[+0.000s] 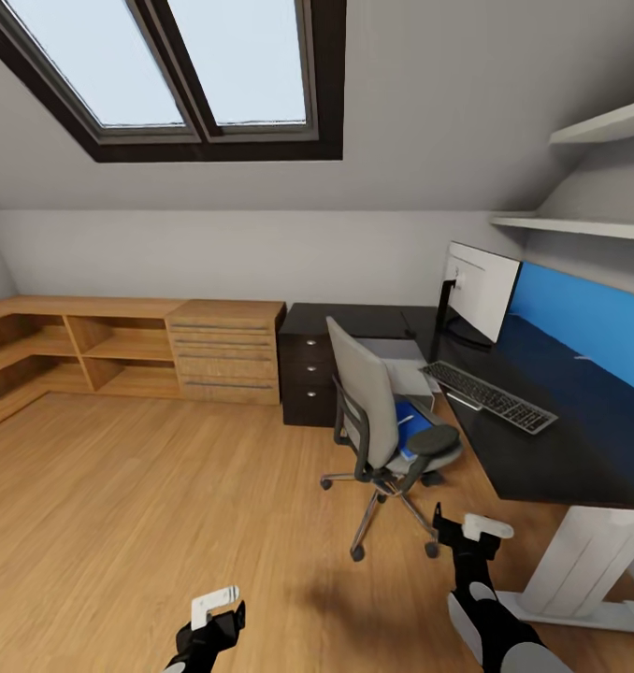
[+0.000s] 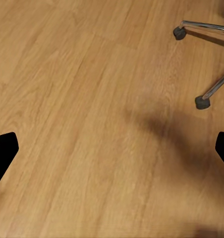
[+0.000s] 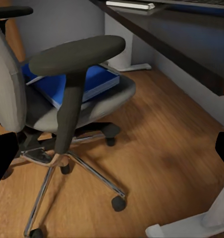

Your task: In the bedroom, organize the workspace by keeping the computer under the desk, ensuring the monitor is on the desk, placing the keyboard on the desk next to the monitor, placing the mouse on the desk next to the keyboard, moving the folder from the swivel chair onto the desk next to the mouse, stacking the notebook on top of the folder with the pen on top of the notebook, and positioning the swivel chair next to the desk.

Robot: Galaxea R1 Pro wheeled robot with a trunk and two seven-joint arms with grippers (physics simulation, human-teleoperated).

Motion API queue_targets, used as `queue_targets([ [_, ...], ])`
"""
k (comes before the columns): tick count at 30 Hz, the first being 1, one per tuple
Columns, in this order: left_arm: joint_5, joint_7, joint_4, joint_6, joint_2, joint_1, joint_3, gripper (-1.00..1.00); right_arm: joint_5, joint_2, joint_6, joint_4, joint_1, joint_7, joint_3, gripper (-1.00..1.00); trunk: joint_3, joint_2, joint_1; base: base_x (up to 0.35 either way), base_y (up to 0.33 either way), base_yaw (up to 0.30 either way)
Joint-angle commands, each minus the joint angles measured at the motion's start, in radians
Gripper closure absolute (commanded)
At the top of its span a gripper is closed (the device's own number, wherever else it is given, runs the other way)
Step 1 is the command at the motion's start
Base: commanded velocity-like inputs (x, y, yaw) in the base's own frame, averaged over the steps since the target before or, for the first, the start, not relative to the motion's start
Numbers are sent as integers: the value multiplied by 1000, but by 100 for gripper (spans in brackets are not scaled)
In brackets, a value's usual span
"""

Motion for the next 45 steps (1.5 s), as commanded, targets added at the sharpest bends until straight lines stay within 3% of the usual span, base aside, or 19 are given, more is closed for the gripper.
queue_targets([
  [1, 4, 3, 2, -16, 0, -1, -1, -100, 1, -5, -2, 0, -1, -2, -2, -100, -4, -8, 4, 0, 0, 0],
  [15, 5, -1, 7, -50, 3, -1, -1, -100, -2, -20, -9, 1, -1, 0, -3, -100, -48, -106, 58, 0, 0, 0],
  [26, -46, -1, 8, -52, 3, -1, -1, -100, -3, -22, -13, -2, -1, -1, -3, -100, -83, -183, 100, 0, 0, 0],
  [29, -44, -4, 26, -52, -13, 1, 3, -100, -20, -5, -3, 15, 17, -4, 4, -100, -82, -183, 100, 0, 0, 0],
  [35, -44, -4, 59, -53, -14, 1, 3, -100, -21, 28, -5, 26, 26, -5, 4, -100, -82, -183, 100, 0, 0, 0],
  [45, -46, -5, 115, -60, -12, 2, 5, -100, -22, 42, -55, 83, 81, -7, 7, -100, -82, -183, 100, 0, 0, 0],
])
